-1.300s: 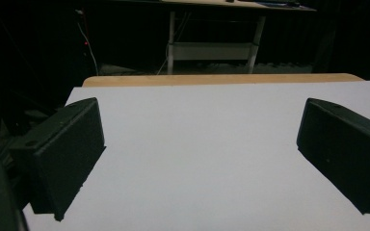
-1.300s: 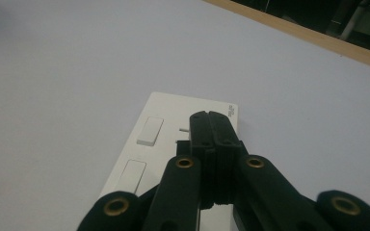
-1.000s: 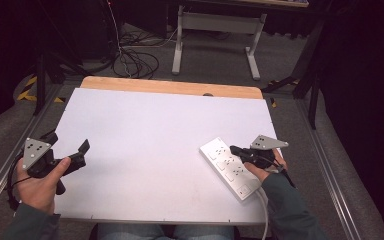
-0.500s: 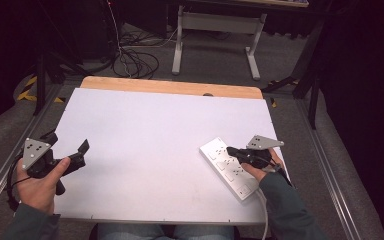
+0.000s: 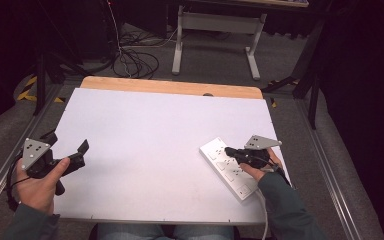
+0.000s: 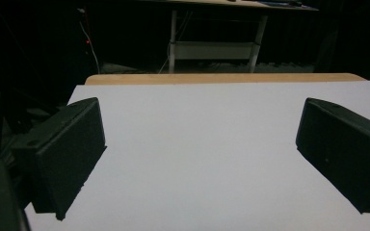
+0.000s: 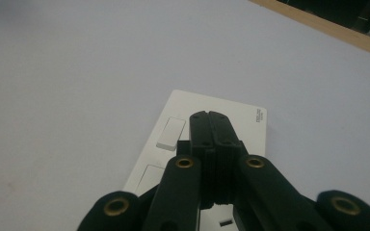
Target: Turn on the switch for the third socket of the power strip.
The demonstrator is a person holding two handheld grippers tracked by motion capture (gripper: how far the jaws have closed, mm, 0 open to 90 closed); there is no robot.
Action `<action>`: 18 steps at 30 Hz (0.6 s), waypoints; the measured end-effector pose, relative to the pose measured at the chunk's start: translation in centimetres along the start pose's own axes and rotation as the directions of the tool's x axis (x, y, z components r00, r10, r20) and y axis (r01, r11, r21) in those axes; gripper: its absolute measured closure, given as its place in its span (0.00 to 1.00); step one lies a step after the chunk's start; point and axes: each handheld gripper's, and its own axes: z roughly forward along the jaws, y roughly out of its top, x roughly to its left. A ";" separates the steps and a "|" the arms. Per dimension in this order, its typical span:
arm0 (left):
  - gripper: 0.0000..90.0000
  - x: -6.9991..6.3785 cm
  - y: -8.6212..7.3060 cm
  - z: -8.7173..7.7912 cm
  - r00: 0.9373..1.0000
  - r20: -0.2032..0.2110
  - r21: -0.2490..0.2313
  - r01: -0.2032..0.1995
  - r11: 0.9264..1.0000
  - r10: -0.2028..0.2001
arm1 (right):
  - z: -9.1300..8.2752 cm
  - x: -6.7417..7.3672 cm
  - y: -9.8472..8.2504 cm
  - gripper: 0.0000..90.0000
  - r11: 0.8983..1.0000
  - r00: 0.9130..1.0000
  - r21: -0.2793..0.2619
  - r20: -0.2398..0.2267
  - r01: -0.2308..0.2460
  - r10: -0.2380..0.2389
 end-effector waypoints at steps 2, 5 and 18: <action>0.04 0.0 0.0 0.0 1.000 0.000 0.000 -0.001 1.000 0.001 | 0.0 0.1 0.0 1.00 1.000 1.000 0.004 -0.002 0.005 -0.005; 0.04 0.0 0.0 0.0 1.000 0.000 0.000 -0.001 1.000 0.001 | 0.1 0.1 0.0 1.00 1.000 1.000 0.003 -0.006 0.011 -0.011; 0.04 0.0 0.0 -0.2 1.000 -0.003 0.004 -0.003 1.000 0.003 | 0.4 0.3 0.2 1.00 1.000 0.999 0.011 -0.023 0.022 -0.021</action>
